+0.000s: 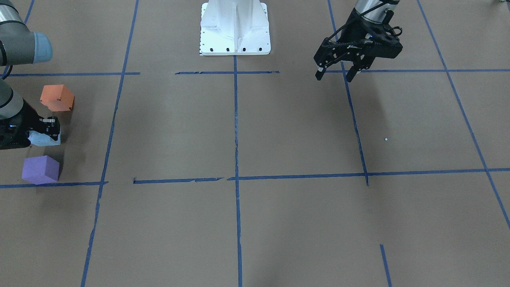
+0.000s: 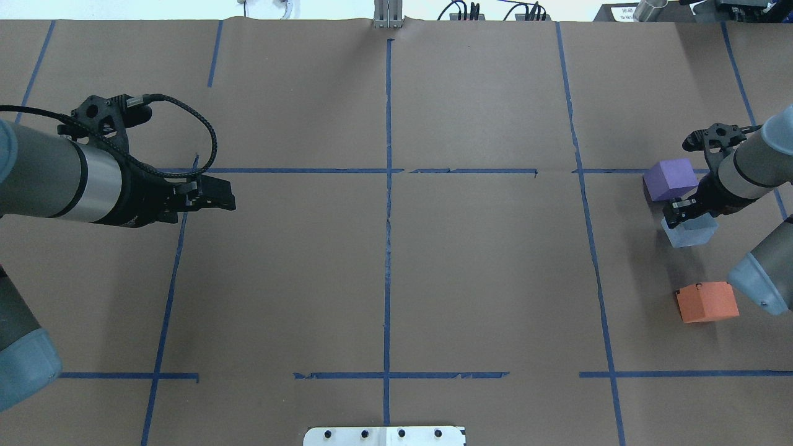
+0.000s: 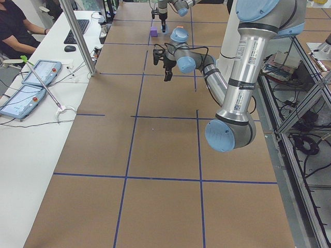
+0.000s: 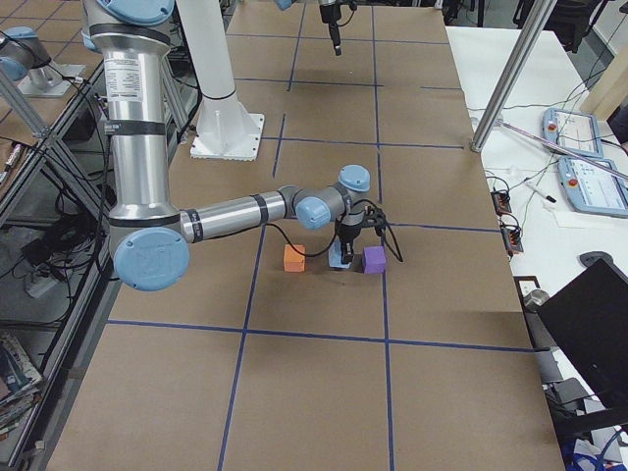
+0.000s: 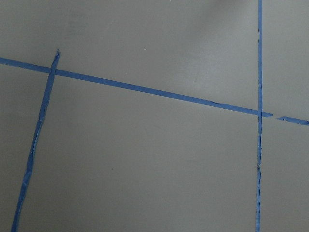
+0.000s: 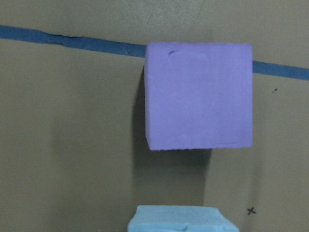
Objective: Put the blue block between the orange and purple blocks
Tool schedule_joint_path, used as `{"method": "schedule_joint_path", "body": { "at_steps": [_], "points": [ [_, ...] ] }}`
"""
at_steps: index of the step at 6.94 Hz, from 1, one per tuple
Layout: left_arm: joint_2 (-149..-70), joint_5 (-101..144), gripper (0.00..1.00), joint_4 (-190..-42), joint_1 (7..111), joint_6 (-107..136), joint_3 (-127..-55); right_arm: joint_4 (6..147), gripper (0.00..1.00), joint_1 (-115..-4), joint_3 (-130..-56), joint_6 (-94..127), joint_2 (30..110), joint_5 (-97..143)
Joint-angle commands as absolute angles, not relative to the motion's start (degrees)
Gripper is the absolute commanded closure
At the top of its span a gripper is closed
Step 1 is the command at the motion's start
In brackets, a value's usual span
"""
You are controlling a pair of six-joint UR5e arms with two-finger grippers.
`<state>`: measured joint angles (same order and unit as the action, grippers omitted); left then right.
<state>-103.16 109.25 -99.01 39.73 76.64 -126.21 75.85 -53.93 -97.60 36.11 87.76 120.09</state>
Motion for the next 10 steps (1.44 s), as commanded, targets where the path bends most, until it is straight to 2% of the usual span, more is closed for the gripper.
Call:
{"method": "schedule_joint_path", "body": {
  "at_steps": [1,2,3,5,6,8,9,10],
  "points": [
    [-103.1,109.2,0.0,-99.1,39.7,76.6,-126.2,75.8,0.5,-53.4,-96.9,35.9,87.3,120.0],
    [-103.1,109.2,0.0,-99.0,39.7,76.6,-126.2,75.8,0.1,-53.4,-96.8,35.9,87.3,120.0],
    [-103.1,109.2,0.0,-99.1,39.7,76.6,-126.2,75.8,0.0,-53.3,-96.9,35.9,87.3,119.9],
    [-103.1,109.2,0.0,-99.1,39.6,76.6,-126.2,75.6,0.0,-53.5,-99.9,35.9,87.6,119.8],
    [-103.1,109.1,0.0,-99.0,39.6,76.6,-126.1,75.7,0.0,-54.7,-104.8,35.9,89.3,119.8],
    [-103.4,109.0,0.0,-96.3,39.0,76.5,-125.9,75.7,0.0,-62.9,-117.6,35.7,97.8,120.3],
    [-103.3,109.0,0.0,-95.6,39.0,76.0,-125.9,75.7,0.0,-66.8,-121.1,35.6,99.3,121.0],
    [-103.0,109.5,0.0,-95.5,39.1,74.5,-125.9,75.8,0.0,-71.2,-120.9,34.8,99.7,125.0]
  ]
}}
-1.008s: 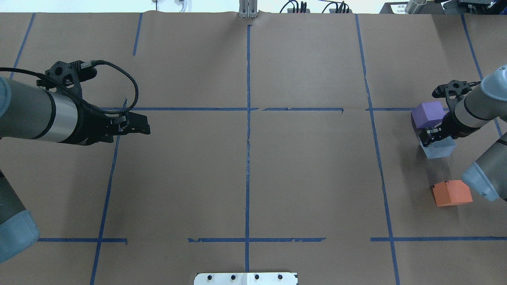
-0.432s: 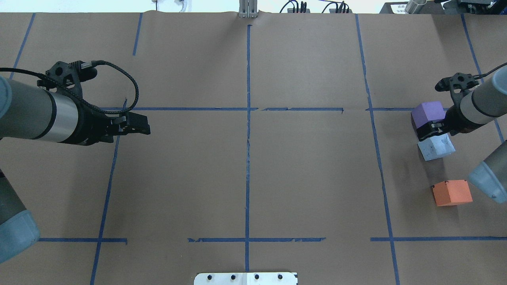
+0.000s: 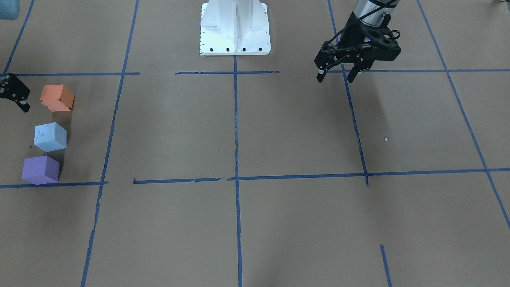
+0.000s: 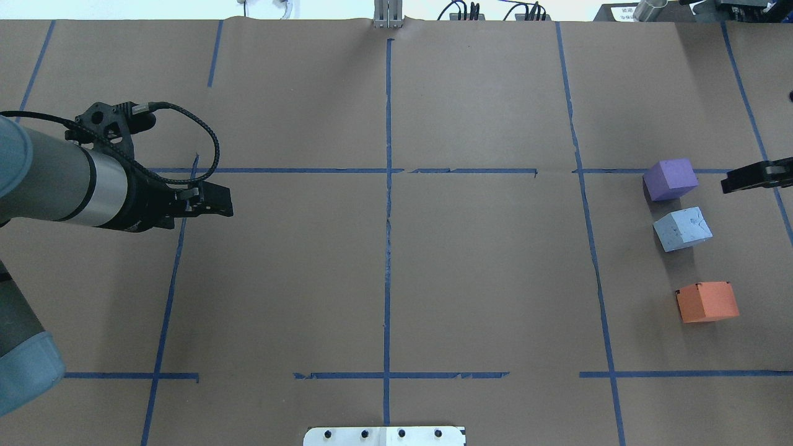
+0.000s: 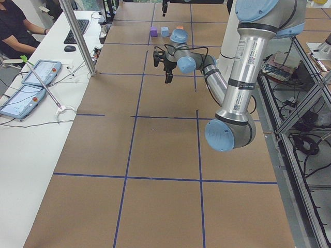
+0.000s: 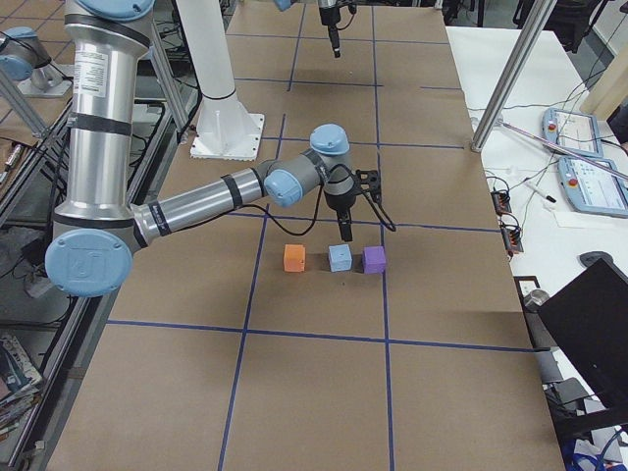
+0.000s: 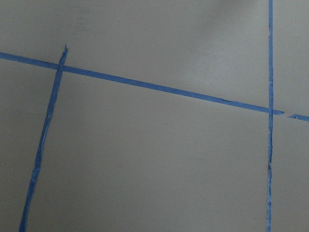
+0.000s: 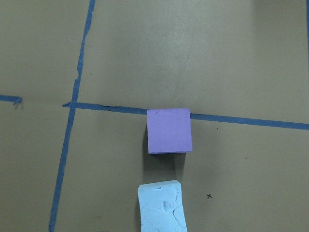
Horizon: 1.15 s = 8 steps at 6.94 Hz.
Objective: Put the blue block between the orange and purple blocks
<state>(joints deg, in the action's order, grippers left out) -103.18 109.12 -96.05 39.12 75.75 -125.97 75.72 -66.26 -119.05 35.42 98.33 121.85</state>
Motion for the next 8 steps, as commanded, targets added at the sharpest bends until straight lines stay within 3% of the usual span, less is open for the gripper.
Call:
{"method": "schedule_joint_path", "body": {
  "at_steps": [1,3,5,8],
  "points": [
    [-102.0,109.5,0.0,-92.2,39.3,66.2,-126.5,76.5,0.0,-76.3,-118.0,31.2,99.8,129.5],
    [-97.0,109.5,0.0,-86.8,42.6,50.3,-129.2,76.9,0.0,-84.3,-112.9,20.5,100.9,134.6],
    [-90.6,113.5,0.0,-86.7,51.0,35.0,-129.1,76.9,0.0,-85.2,-112.8,19.2,103.1,135.3],
    [-85.4,132.1,0.0,-86.6,72.1,8.0,-120.4,76.9,0.0,-86.0,-112.5,14.8,105.7,136.8]
  ]
}}
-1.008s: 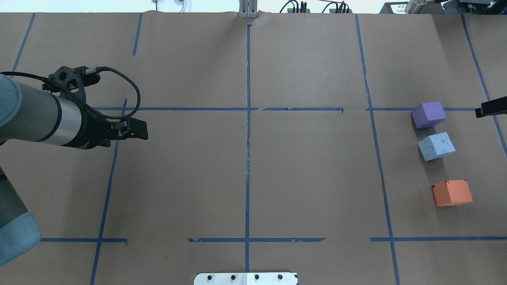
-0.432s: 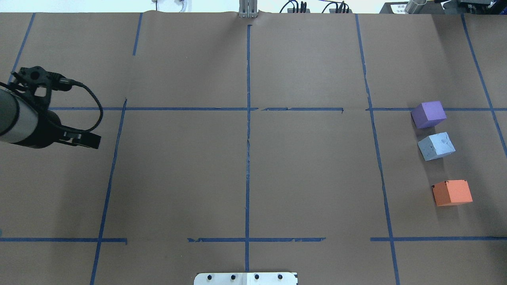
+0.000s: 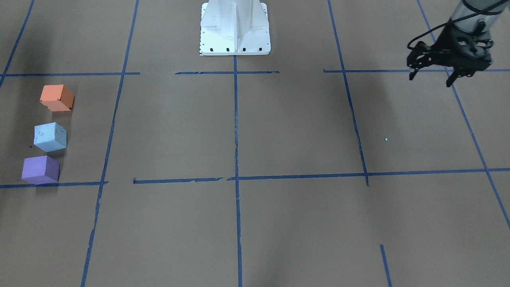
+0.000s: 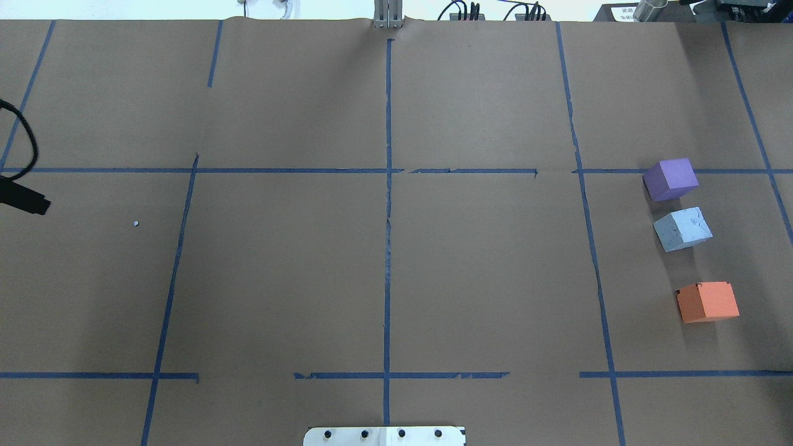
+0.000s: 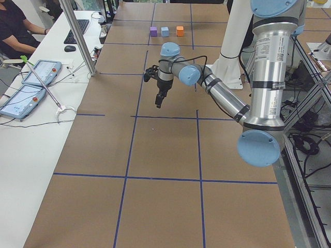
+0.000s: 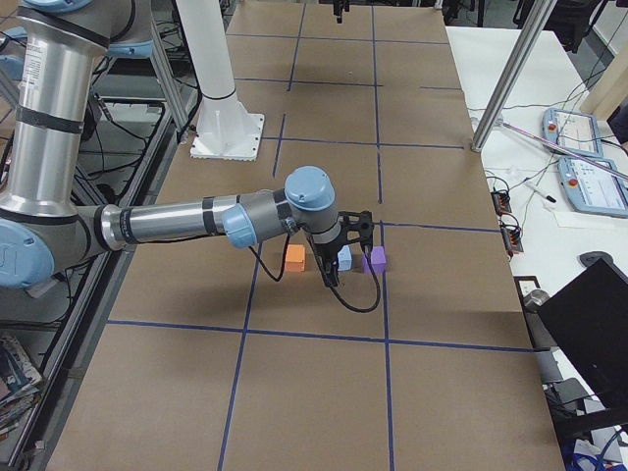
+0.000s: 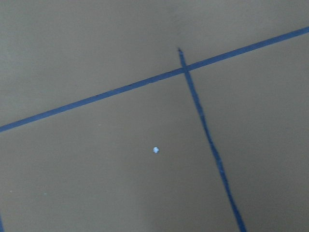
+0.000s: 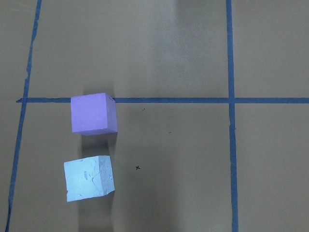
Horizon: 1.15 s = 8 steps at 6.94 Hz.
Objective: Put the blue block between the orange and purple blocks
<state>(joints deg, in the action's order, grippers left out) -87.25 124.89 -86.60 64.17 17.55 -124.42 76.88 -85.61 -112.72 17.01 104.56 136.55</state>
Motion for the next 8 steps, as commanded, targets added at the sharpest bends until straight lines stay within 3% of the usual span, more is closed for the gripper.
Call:
{"method": "schedule_joint_path", "body": {
  "at_steps": [1,4,8],
  "points": [
    [-82.3,135.1,0.0,-86.8,76.9,2.7,-118.1,77.7,0.0,-86.0,-112.5,14.0,106.3,136.6],
    [-80.9,135.1,0.0,-86.5,85.5,-10.2,-108.7,78.5,0.0,-85.8,-112.9,12.4,107.9,136.2],
    [-81.1,135.1,0.0,-83.8,87.9,-5.8,-108.2,84.5,0.0,-81.7,-116.6,11.8,107.4,132.4]
  ]
}}
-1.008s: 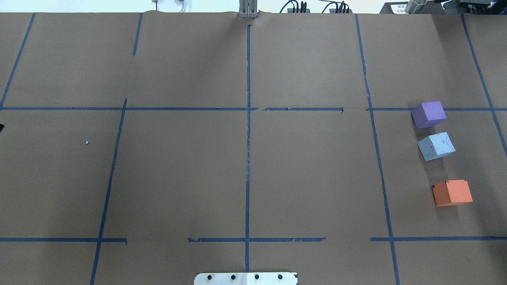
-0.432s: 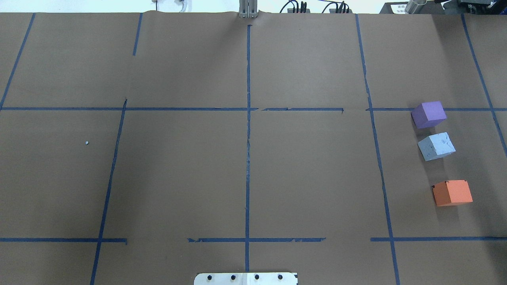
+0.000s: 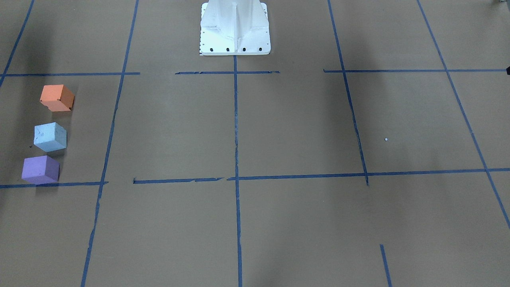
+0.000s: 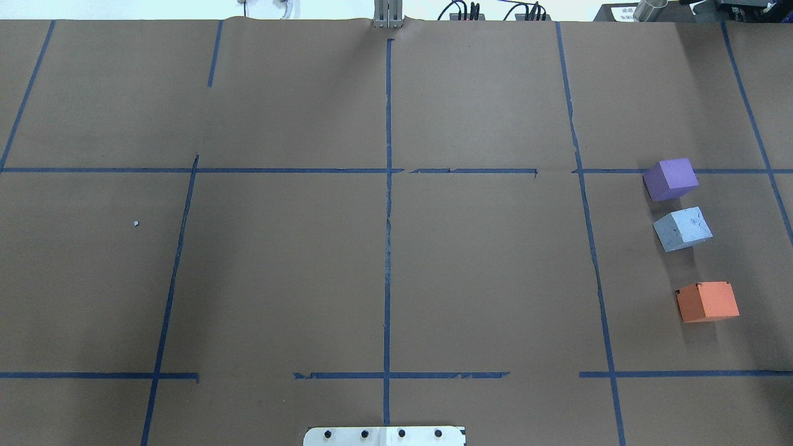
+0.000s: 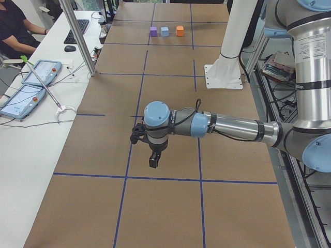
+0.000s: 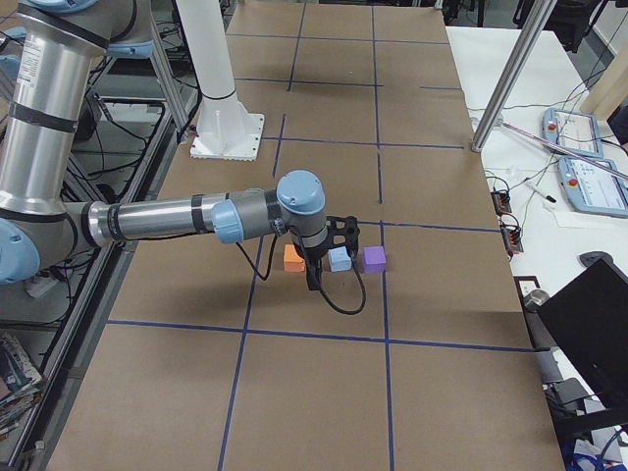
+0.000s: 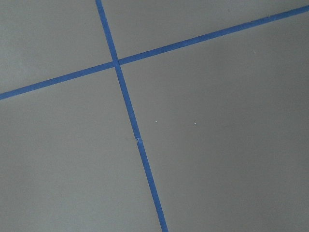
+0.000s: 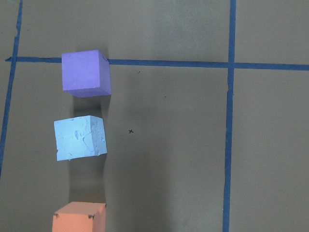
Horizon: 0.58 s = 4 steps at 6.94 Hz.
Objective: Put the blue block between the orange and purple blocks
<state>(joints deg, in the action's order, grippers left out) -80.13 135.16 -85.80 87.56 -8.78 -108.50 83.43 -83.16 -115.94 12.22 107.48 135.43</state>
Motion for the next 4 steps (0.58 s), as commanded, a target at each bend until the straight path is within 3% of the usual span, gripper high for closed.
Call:
{"method": "schedule_joint_path", "body": {
  "at_steps": [1,4],
  "points": [
    [-81.5,135.2,0.0,-82.4,88.0,-4.9,-108.3,84.9,0.0,-79.6,-117.1,8.8,107.1,131.2],
    [-83.0,135.3,0.0,-78.6,87.5,-5.2,-108.6,102.6,0.0,-82.3,-117.2,0.9,97.7,131.6]
  ]
}}
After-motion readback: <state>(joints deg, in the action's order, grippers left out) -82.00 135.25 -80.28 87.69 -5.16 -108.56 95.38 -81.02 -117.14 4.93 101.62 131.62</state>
